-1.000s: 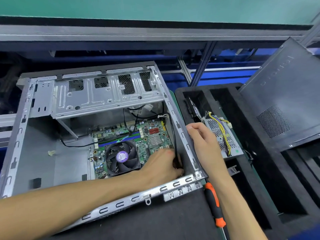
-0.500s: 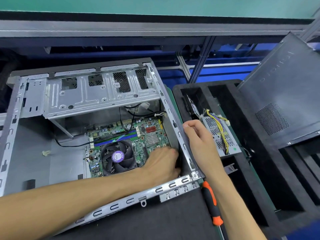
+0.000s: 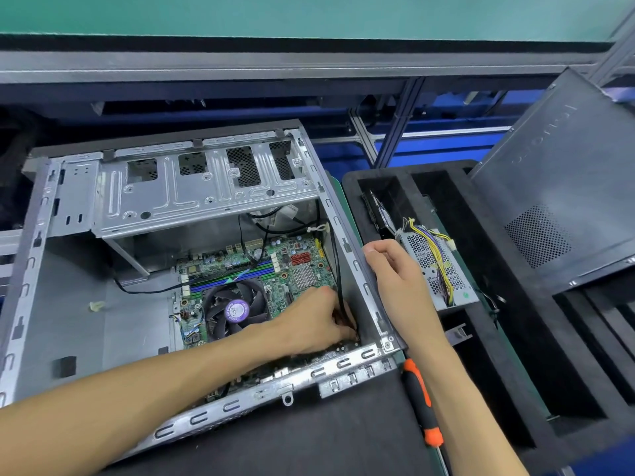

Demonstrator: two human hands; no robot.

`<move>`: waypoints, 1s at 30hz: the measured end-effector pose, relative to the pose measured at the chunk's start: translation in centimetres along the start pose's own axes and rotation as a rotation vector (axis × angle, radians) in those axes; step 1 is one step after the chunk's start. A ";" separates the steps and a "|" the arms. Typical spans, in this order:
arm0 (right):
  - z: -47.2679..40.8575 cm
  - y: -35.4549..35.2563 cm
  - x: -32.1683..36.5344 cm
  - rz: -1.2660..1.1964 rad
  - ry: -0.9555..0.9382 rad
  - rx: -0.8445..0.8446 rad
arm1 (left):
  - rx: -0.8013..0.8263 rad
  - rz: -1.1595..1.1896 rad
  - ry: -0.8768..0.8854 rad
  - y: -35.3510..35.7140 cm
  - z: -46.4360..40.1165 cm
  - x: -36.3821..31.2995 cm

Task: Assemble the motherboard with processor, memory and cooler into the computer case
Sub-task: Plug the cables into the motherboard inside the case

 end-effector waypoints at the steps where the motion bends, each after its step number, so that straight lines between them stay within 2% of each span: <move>1: 0.0 0.0 0.0 -0.003 0.000 0.002 | 0.008 0.011 -0.005 0.0 0.0 0.0; 5: 0.0 0.0 0.0 0.001 -0.009 0.003 | 0.053 -0.043 -0.007 -0.4 -0.4 0.1; 10: -0.1 0.1 0.0 0.000 -0.003 0.008 | 0.028 -0.157 0.025 -1.4 -0.8 0.0; 14: 0.0 0.1 0.1 0.001 -0.008 0.008 | 0.204 -0.118 -0.005 0.2 -0.9 -0.2; 20: -0.1 0.1 0.1 0.007 -0.008 0.008 | 0.094 -0.108 -0.032 -0.3 -1.1 0.5; 25: -0.1 0.1 0.1 0.015 -0.010 0.003 | 0.033 -0.205 -0.053 -0.5 -1.4 0.4; 30: -0.1 0.2 0.2 0.018 -0.010 0.008 | 0.057 -0.151 -0.100 0.0 -1.4 0.9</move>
Point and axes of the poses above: each hand's wrist, its own z-axis away from the middle knuckle, its own y-axis out of the palm, x = y × z, the point moved 10 cm from there along -z, towards the middle knuckle, and after that the axes turned 12 degrees about y, right-handed, at the moved point
